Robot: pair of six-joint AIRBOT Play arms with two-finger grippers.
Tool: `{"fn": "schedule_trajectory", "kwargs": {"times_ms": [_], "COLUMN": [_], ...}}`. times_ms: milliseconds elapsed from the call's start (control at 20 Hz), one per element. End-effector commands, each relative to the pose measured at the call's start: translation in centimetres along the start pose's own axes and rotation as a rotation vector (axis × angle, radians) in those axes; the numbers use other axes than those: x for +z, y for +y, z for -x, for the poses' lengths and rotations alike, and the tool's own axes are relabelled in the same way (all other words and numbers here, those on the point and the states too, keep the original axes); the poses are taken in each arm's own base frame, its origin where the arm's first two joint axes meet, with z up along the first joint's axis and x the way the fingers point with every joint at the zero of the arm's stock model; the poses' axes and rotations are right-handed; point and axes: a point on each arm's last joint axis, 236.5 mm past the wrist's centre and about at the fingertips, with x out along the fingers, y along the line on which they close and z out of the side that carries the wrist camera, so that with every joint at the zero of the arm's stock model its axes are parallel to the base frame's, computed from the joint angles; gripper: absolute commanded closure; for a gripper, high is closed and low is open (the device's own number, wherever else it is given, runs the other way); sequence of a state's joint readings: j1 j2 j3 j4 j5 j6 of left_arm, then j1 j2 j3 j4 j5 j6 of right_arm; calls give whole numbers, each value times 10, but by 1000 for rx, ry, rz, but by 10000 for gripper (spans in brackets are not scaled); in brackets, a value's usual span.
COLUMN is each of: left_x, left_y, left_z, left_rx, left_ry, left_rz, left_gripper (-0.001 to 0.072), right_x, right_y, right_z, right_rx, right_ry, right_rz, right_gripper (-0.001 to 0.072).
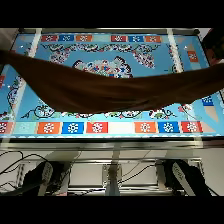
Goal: Fold the clothes and pants, and hang the long-sleeved shirts on hangers.
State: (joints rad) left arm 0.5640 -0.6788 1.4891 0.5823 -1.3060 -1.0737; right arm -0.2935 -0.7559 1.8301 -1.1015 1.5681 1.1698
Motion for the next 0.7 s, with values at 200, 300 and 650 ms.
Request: {"fn": "schedule_trajectory", "kwargs": {"times_ms": [200, 300, 650], "left_x": [87, 83, 18], "left_y": [-15, -2, 88], "left_z": [103, 113, -18], "left_rx": [425, 511, 217], "left_ry": [-382, -357, -61], "left_rz": [-342, -367, 56], "left_gripper": [689, 689, 690], "right_x": [69, 78, 31], "right_y": [17, 4, -45], "right_z": [110, 94, -105], "right_rx": [-194, -187, 119], "right_ry": [-339, -354, 23], "right_rz": [140, 88, -187], "right_gripper": [698, 699, 699]}}
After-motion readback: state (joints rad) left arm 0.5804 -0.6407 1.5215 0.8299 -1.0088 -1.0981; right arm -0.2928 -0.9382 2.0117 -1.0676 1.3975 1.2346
